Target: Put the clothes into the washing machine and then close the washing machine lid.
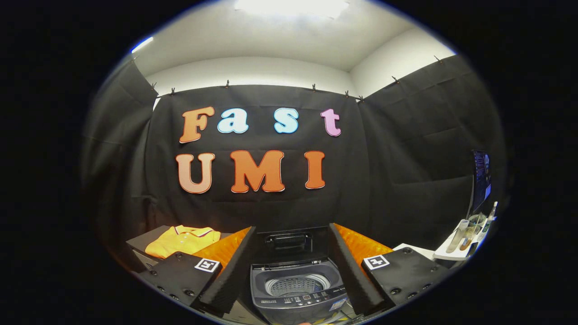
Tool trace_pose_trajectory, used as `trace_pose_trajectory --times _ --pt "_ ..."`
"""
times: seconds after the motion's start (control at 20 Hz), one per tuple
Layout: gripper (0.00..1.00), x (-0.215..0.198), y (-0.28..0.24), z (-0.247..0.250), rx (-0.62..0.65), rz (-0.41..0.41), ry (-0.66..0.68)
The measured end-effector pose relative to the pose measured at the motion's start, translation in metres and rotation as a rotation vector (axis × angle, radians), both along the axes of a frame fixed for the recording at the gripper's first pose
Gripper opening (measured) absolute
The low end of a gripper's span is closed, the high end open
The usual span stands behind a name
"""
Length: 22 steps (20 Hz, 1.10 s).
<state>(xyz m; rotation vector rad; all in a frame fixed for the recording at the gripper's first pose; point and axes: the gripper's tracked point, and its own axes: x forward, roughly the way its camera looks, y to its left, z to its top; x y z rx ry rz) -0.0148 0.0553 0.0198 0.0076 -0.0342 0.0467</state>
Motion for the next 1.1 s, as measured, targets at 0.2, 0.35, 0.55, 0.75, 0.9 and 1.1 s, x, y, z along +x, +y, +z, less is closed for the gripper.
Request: trace_pose_trajectory --times 0.2,0.35,0.55,0.75,0.9,1.1 --pt "1.00 0.003 0.008 0.002 -0.004 0.014 -0.002" --pt "1.00 0.003 0.018 0.005 -0.007 0.034 -0.008" --pt "1.00 0.009 0.037 0.012 -0.016 0.079 -0.017" --pt "1.00 0.018 0.063 0.024 -0.017 0.141 -0.034" --pt "0.99 0.028 0.090 0.037 -0.008 0.214 -0.051" --pt "0.99 0.046 0.140 0.048 0.010 0.330 -0.042"
